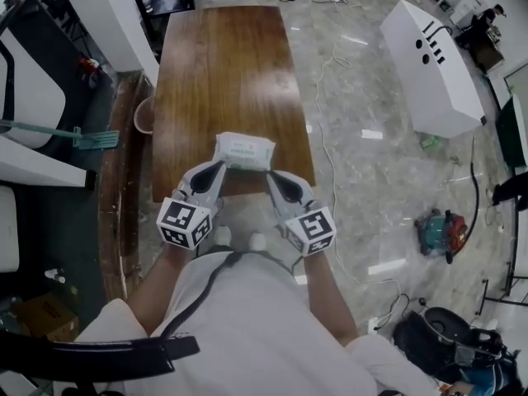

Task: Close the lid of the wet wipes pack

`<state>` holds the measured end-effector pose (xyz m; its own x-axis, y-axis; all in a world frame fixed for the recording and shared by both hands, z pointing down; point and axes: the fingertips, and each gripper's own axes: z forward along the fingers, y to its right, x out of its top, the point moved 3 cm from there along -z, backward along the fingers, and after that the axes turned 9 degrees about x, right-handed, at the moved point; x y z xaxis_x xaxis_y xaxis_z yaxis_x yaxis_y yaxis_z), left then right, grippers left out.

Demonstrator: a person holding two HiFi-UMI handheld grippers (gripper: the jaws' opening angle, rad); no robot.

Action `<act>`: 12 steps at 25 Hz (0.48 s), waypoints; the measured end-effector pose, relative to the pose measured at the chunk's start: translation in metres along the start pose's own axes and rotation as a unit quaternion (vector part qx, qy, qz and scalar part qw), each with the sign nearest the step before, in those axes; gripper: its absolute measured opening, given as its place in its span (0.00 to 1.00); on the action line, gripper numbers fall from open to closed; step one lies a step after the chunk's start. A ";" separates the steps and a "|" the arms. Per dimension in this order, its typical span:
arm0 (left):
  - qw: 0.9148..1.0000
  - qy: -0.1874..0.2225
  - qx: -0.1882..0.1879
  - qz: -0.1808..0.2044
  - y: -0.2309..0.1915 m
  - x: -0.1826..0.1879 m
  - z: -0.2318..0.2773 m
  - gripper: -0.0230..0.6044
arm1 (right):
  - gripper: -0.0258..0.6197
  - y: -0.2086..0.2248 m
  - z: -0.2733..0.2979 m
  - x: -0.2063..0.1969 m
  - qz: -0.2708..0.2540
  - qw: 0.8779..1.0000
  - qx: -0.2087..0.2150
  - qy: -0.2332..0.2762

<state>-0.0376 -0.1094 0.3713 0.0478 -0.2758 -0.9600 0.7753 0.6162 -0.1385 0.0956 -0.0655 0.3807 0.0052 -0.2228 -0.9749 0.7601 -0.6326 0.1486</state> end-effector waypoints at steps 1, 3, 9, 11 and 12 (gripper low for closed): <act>1.000 0.002 0.000 0.000 0.001 0.001 -0.002 0.04 | 0.05 0.000 -0.002 0.001 0.002 1.000 -0.002 0.003; 1.000 0.005 -0.001 0.001 0.002 0.003 -0.004 0.04 | 0.05 0.000 -0.005 0.004 0.003 1.000 -0.005 0.011; 1.000 0.009 0.000 0.003 -0.005 0.008 -0.006 0.04 | 0.05 0.000 -0.005 0.016 -0.004 1.000 -0.014 0.026; 1.000 0.010 0.001 0.003 -0.007 0.009 -0.006 0.04 | 0.05 0.001 -0.005 0.018 -0.005 1.000 -0.015 0.025; 1.000 0.010 0.001 0.003 -0.007 0.010 -0.005 0.04 | 0.05 0.001 -0.005 0.018 -0.005 1.000 -0.015 0.025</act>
<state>-0.0464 -0.1126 0.3617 0.0407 -0.2574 -0.9655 0.7767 0.6160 -0.1315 0.0998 -0.0668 0.3625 0.0294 -0.1786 -0.9835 0.7796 -0.6117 0.1344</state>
